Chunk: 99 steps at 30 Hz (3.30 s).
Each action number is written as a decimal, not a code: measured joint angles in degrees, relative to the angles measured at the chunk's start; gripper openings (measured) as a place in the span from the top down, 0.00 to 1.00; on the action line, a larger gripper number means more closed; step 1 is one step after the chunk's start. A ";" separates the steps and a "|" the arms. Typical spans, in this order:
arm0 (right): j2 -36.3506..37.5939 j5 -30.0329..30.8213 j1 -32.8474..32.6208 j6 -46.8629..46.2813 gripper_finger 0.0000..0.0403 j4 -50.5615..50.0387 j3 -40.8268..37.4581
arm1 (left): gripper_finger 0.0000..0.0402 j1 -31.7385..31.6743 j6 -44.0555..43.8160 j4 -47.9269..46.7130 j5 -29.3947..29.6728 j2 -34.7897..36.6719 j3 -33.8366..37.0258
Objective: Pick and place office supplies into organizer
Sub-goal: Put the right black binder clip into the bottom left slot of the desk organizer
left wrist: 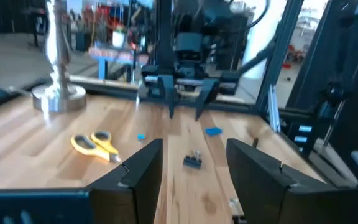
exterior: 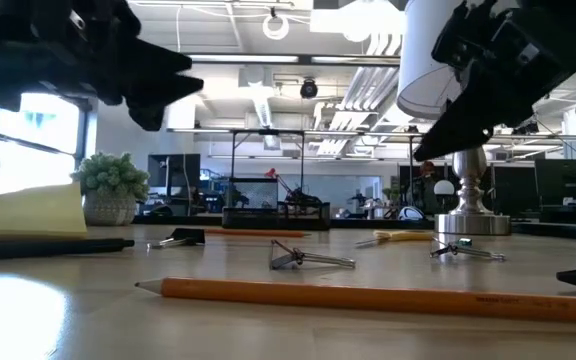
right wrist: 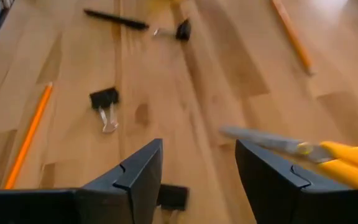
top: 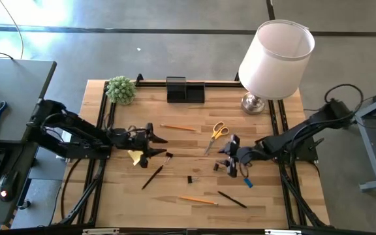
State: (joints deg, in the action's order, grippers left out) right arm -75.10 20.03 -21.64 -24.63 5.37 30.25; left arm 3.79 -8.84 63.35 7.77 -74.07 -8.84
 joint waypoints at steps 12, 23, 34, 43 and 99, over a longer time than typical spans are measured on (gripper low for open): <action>-15.40 1.36 -2.15 -5.56 0.31 -5.17 6.48 | 0.62 0.00 -0.02 0.66 -0.72 -3.42 -1.75; -19.33 -1.48 -2.50 -9.88 0.27 -7.70 9.15 | 0.62 -0.04 1.41 -0.13 -0.72 -3.45 -1.75; -19.35 -1.20 -2.50 -13.93 0.39 -10.12 9.17 | 0.62 -0.04 2.58 -0.13 0.20 -3.45 -1.73; -19.35 -1.85 -2.50 -12.47 0.53 -9.91 9.17 | 0.62 -0.04 2.58 -0.15 0.37 -3.45 -1.73; -28.59 -10.05 33.96 36.71 0.65 18.77 32.35 | 0.62 -0.08 19.56 -26.61 11.45 29.21 -11.21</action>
State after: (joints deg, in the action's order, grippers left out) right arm -103.69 9.98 12.32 12.08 24.14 62.60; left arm 3.71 10.72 36.74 19.22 -44.86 -20.05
